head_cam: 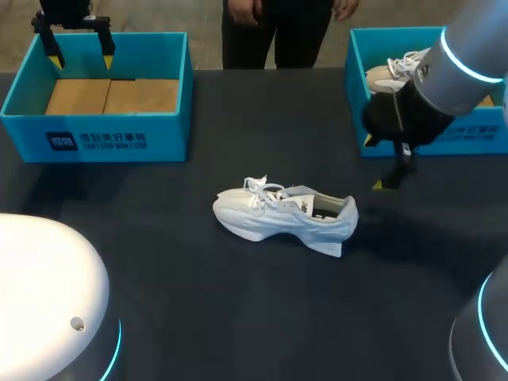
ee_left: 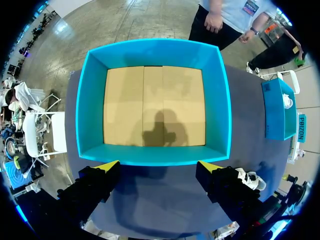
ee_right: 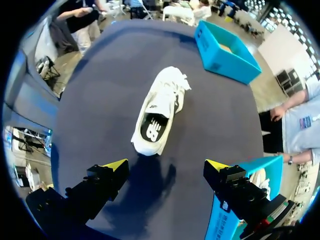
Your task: Take the shoe out of the shoebox, open the shoe tongue, remove and reinsert the insole, then place the shoe into the shoebox
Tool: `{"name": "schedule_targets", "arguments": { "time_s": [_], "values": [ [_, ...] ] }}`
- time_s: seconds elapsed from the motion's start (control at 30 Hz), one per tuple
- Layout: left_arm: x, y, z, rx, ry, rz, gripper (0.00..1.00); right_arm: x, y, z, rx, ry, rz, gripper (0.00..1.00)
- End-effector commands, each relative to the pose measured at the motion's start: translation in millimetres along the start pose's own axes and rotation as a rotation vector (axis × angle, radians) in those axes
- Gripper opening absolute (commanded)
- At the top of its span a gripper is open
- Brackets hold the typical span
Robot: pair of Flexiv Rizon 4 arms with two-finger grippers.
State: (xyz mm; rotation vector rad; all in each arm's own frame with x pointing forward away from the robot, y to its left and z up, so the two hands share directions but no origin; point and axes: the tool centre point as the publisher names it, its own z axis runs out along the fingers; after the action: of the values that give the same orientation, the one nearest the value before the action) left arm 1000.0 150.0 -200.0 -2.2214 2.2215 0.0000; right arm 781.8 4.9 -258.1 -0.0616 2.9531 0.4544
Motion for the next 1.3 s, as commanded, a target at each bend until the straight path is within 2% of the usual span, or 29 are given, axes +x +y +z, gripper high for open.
{"name": "schedule_targets", "arguments": {
  "time_s": [0.03,0.2,0.3,0.37,0.57,0.8,1.03,1.3],
  "values": [
    [0.1,0,0,0.0,0.0,0.0,1.0,5.5,-19.0,18,-0.113,0.007,-0.019,1.0],
    [0.1,0,0,0.0,0.0,0.0,1.0,11.8,-30.4,26,-0.16,0.033,-0.041,1.0],
    [0.1,0,0,0.0,0.0,0.0,1.0,14.0,-41.6,28,-0.229,0.036,-0.02,1.0],
    [0.1,0,0,0.0,0.0,0.0,1.0,15.9,-49.6,30,-0.305,0.037,-0.011,1.0],
    [0.1,0,0,0.0,0.0,0.0,1.0,22.3,-75.2,41,-0.398,0.054,0.009,1.0],
    [0.1,0,0,0.0,0.0,0.0,1.0,23.4,-94.9,51,-0.512,0.024,0.027,1.0],
    [0.1,0,0,0.0,0.0,0.0,1.0,30.2,-106.2,65,-0.566,0.013,0.009,1.0],
    [0.1,0,0,0.0,0.0,0.0,1.0,39.8,-110.5,85,-0.566,0.023,0.026,1.0]
  ]
}}
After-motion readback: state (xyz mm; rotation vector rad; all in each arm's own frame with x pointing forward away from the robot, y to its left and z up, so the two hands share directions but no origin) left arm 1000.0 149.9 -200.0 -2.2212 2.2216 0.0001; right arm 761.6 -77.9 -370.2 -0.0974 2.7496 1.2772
